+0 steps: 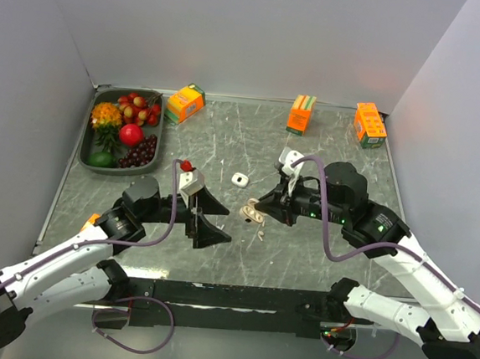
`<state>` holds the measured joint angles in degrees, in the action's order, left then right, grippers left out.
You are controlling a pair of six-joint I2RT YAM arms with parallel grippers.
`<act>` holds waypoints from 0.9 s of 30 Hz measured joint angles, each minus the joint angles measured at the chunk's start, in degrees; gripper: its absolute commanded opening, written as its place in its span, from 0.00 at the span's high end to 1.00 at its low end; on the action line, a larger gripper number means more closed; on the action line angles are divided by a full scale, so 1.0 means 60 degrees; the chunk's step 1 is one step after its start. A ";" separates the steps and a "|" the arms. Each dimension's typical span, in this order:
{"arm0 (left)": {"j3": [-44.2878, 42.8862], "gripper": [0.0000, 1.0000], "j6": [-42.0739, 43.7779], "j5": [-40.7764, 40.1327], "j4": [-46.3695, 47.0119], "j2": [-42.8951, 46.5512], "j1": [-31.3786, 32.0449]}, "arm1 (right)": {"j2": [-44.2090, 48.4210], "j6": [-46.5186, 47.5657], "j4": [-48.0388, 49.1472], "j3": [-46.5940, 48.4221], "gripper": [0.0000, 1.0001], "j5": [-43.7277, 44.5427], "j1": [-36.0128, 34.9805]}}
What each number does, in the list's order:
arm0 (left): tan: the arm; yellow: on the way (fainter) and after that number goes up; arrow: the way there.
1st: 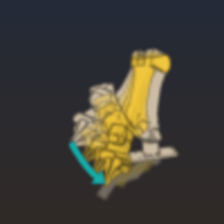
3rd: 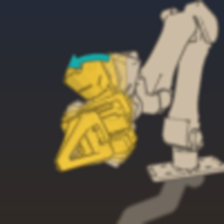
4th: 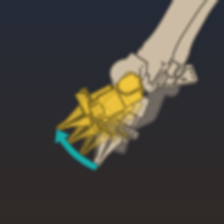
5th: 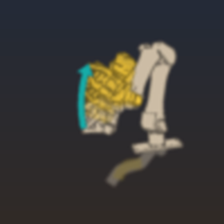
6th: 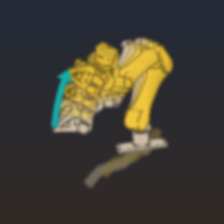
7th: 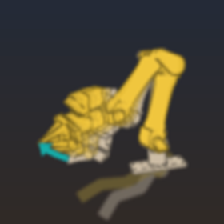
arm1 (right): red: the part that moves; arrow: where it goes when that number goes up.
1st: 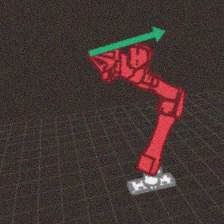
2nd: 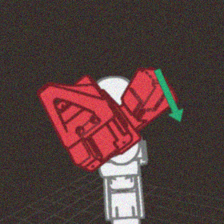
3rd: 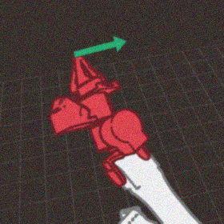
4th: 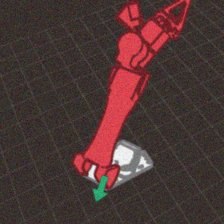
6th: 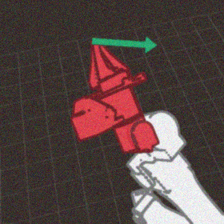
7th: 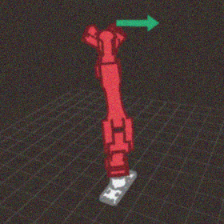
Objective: Insert the wireless bluetooth earbuds into the charging case
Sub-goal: Adjust the charging case.
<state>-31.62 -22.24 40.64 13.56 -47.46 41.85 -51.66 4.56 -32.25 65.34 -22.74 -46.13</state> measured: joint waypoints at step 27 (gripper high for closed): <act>0.0277 0.29 0.1512 0.0404 0.0885 -0.0193 0.0408 | -0.1676 -0.0368 0.0291 0.0062 1.00 -0.2331 -0.0131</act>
<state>-29.95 -13.17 43.07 18.87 -48.62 44.29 -61.71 2.35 -30.50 65.71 -36.73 -46.92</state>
